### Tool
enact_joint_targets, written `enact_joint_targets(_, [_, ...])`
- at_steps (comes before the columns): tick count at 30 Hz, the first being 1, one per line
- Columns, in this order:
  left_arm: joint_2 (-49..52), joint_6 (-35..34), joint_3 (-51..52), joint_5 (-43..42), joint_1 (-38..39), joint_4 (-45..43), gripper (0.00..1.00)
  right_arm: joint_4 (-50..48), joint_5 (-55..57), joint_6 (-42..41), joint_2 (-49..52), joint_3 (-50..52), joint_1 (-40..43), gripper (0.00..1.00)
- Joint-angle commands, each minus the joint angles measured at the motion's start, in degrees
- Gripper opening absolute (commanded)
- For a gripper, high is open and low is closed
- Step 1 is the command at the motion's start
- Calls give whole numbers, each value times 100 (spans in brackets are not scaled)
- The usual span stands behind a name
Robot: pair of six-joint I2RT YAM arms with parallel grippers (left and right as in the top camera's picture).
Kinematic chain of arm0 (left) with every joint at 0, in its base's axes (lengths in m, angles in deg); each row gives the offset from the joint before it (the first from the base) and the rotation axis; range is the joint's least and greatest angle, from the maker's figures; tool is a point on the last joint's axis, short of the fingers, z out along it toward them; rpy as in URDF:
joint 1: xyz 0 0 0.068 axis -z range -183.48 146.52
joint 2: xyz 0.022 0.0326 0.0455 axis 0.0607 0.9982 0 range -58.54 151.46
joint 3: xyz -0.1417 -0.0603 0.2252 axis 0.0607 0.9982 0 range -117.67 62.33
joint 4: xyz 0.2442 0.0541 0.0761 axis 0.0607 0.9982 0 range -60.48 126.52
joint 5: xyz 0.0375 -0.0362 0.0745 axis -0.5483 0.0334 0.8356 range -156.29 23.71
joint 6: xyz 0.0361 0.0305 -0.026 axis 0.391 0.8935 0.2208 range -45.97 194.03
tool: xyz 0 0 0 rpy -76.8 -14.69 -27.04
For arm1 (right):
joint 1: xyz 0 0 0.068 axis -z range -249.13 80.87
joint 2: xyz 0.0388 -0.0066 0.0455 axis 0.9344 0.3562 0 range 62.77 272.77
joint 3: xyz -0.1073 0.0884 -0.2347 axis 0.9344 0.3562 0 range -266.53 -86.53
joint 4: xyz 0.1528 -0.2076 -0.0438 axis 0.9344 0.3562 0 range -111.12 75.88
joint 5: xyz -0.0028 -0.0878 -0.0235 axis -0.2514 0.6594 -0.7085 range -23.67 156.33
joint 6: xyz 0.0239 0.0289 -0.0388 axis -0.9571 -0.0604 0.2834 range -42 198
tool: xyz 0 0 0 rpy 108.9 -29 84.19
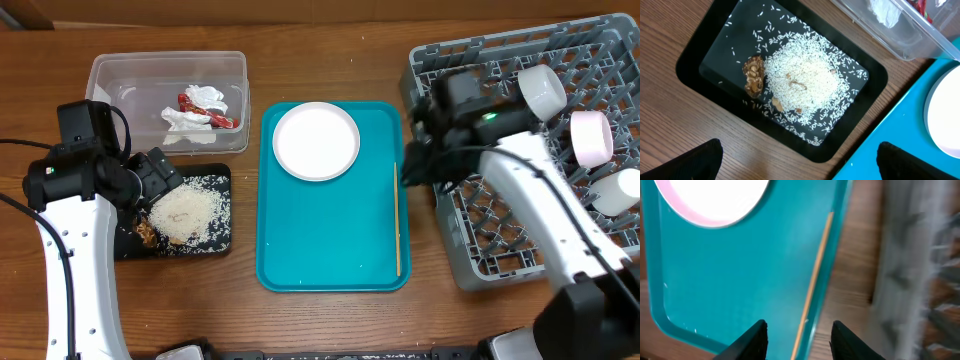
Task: Sort waste into correct bins and load items into the dishwasher
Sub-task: 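Reach the right gripper to the remaining chopstick and pinch it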
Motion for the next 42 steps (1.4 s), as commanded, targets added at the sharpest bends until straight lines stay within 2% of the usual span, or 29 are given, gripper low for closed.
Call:
enact_joint_targets(1, [-66, -20, -55, 50, -22, -7, 100, -197, -87, -243, 181, 367, -308, 45])
enact_joint_targets(6, [-66, -20, -55, 50, -22, -7, 100, -560, 267, -704, 682, 645, -763, 45])
enact_joint_targets(15, [-66, -20, -55, 50, -22, -7, 100, -592, 1003, -1401, 1364, 645, -920, 45])
enact_joint_targets(23, [-66, -20, -55, 52, -22, -7, 100, -564, 791, -1416, 1539, 678, -931, 45])
enact_joint_targets(32, [-66, -20, -55, 50, -22, -7, 100, -933, 789, -1421, 1615, 1281, -931, 46])
enact_joint_targets(35, [-66, -20, -55, 50, -22, -7, 100, -955, 789, -1421, 1615, 1320, -931, 38])
enact_joint_targets(39, [-66, -20, -55, 50, -22, -7, 100, -977, 789, -1421, 1615, 1320, -931, 16])
enact_joint_targets(42, [-66, -20, -55, 50, -22, -7, 100, -973, 776, -1421, 1615, 1314, -931, 7])
